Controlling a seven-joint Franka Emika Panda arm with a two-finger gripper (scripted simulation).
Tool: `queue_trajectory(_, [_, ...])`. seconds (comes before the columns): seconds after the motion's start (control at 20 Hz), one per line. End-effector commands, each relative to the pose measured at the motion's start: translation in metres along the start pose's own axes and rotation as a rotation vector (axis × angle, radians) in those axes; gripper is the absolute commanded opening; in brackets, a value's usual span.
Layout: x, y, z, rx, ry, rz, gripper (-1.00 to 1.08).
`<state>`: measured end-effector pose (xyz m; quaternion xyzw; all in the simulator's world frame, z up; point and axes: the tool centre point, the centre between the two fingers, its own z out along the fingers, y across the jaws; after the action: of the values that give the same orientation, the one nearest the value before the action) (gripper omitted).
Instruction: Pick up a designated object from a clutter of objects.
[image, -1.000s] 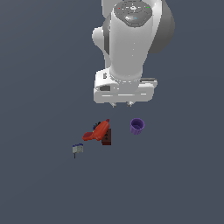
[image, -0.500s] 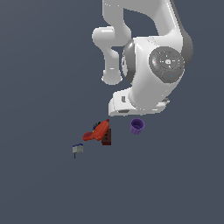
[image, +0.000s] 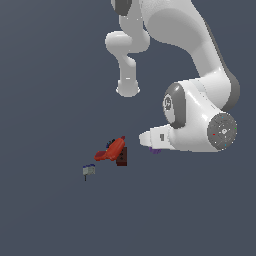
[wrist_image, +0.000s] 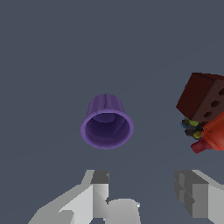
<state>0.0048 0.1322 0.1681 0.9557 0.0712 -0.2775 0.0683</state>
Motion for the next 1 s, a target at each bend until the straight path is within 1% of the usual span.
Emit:
queue_trajectory(0.0, [0.006, -0.013, 0.013, -0.026, -0.06, -0.007, 0.28])
queue_trajectory(0.25, [0.014, -0.037, 0.038, -0.077, -0.167, -0.016, 0.28])
queue_trajectory(0.45, [0.017, -0.05, 0.054, -0.111, -0.232, -0.019, 0.28])
queue_trajectory(0.7, [0.019, -0.061, 0.069, -0.141, -0.287, -0.021, 0.28])
queue_trajectory(0.95, [0.02, -0.066, 0.075, -0.156, -0.312, -0.021, 0.28])
